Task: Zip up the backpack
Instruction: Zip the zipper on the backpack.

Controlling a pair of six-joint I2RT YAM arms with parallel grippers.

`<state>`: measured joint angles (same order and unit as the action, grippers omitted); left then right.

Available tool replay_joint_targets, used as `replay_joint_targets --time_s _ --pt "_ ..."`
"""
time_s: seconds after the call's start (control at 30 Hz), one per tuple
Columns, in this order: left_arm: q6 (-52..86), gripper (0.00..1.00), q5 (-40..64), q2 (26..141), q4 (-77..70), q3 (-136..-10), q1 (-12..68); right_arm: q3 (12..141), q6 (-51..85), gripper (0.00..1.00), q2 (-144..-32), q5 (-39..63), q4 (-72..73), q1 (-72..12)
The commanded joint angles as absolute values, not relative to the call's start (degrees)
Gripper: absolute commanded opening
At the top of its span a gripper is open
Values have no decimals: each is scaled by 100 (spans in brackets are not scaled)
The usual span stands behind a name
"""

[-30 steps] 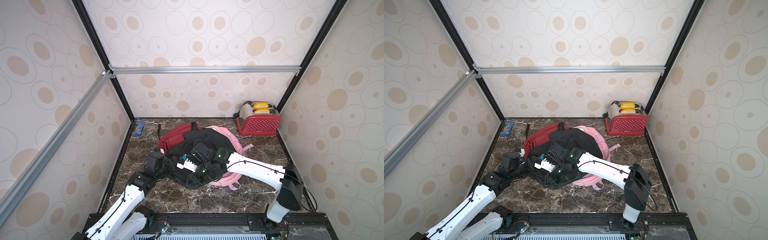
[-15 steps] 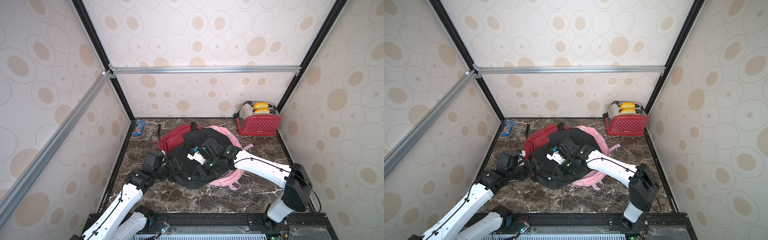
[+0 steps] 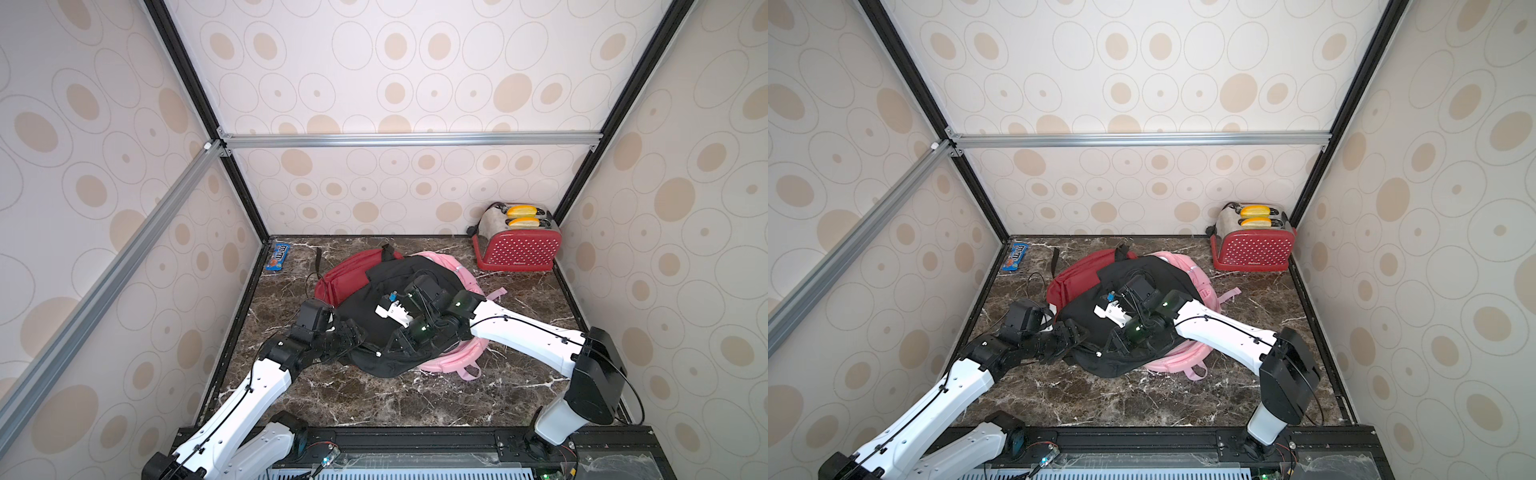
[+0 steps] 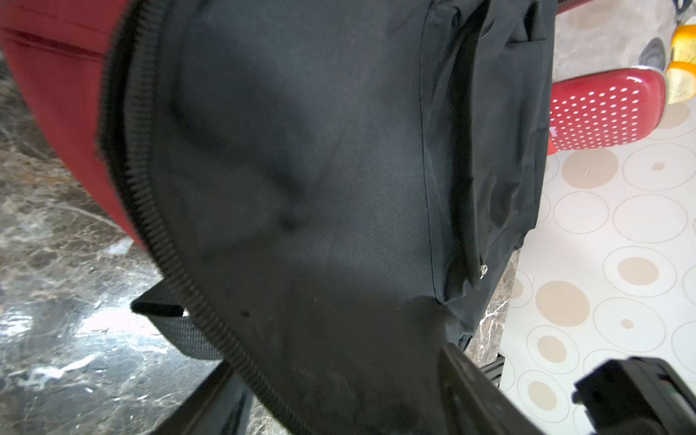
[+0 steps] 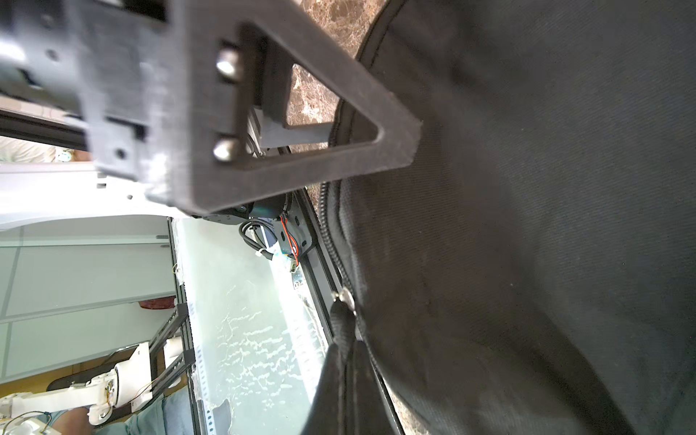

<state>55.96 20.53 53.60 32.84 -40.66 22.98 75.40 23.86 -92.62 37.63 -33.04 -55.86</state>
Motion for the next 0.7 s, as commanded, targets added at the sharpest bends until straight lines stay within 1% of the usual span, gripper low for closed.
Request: replay_joint_targets --time_s 0.0,0.1,0.2,0.27,0.33,0.4,0.47,0.5,0.6,0.67 --pt "5449 69 1969 5402 3077 -4020 2313 7488 2355 0 -9045 3785 -3370 -5583" --pt "5388 61 1859 5372 3062 -4010 2314 7485 2346 0 -9040 3771 -3386 -5595" --pt "5436 52 1926 5378 2896 -3941 2312 7532 2294 0 -9092 3707 -3472 -5656" --pt "5476 44 2010 5377 2798 -3913 2312 7596 2262 0 -9152 3678 -3556 -5719" --pt "5458 33 2047 5360 2748 -3922 2316 7665 2233 0 -9226 3632 -3608 -5821" --pt "5441 24 2066 5340 2752 -3931 2316 7813 2179 0 -9318 3526 -3738 -5931" --pt "5399 20 2073 5301 2699 -3936 2315 7970 2130 0 -9406 3414 -3856 -6061" --pt "5394 16 2049 5275 2711 -3931 2317 8051 2110 0 -9457 3387 -3924 -6133" --pt "5366 0 2008 5234 2760 -3938 2313 8261 2092 0 -9581 3310 -4031 -6281" --pt "5391 0 2005 5220 2708 -3890 2312 8384 2089 0 -9647 3281 -4084 -6381"
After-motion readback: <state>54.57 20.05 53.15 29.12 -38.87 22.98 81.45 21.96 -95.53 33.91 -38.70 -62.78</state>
